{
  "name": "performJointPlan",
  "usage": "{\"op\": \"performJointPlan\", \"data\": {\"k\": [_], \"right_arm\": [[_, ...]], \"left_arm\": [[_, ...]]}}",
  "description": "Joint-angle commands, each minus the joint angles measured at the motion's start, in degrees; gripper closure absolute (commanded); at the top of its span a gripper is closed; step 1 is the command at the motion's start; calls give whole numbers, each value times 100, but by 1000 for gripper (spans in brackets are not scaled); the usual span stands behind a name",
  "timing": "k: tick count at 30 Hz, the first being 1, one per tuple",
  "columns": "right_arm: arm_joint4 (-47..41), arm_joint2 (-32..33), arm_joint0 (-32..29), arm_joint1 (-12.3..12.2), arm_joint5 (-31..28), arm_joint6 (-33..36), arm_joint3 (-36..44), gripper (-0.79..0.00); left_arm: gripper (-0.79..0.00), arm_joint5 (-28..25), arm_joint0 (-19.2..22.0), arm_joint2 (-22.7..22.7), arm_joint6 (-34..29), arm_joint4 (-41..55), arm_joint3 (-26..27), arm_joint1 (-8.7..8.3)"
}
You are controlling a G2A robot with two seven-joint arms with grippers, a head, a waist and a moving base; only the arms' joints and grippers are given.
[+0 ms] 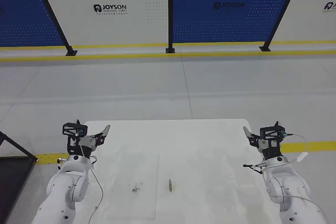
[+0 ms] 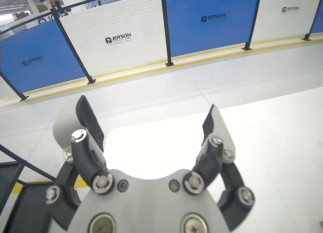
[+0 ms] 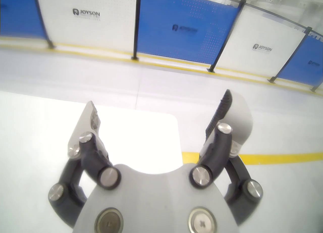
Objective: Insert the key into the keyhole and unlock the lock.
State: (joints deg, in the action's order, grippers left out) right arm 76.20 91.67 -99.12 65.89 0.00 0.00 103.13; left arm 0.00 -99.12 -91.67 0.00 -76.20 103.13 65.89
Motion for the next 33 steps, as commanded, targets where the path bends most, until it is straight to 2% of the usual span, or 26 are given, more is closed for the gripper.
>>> {"op": "performJointPlan", "data": {"k": [1, 7, 10, 13, 17, 19, 23, 25, 28, 33], "right_arm": [[0, 0, 0, 0, 0, 0, 0, -785], [0, 0, 0, 0, 0, 0, 0, -785], [0, 0, 0, 0, 0, 0, 0, -785], [0, 0, 0, 0, 0, 0, 0, -785], [0, 0, 0, 0, 0, 0, 0, -785], [0, 0, 0, 0, 0, 0, 0, -785], [0, 0, 0, 0, 0, 0, 0, -785], [0, 0, 0, 0, 0, 0, 0, -785], [0, 0, 0, 0, 0, 0, 0, -785], [0, 0, 0, 0, 0, 0, 0, -785]], "left_arm": [[-785, 0, 0, 0, 0, 0, 0, 0], [-785, -69, -36, 20, 27, -37, 37, -1], [-785, -228, -318, 33, 82, -281, 224, -11], [-785, -380, -840, 16, 139, -449, 637, -19], [-785, -744, -1761, -68, 152, -872, 1402, -51], [-785, -989, -2304, -96, -42, -900, 1842, -62], [-785, -1464, -3081, -13, -616, -782, 2402, -77], [-785, -1614, -3274, 55, -908, -724, 2512, -82], [-785, -1406, -3403, 267, -1389, -988, 2523, -73], [-785, -970, -3237, 782, -2083, -1394, 2222, -38]]}}
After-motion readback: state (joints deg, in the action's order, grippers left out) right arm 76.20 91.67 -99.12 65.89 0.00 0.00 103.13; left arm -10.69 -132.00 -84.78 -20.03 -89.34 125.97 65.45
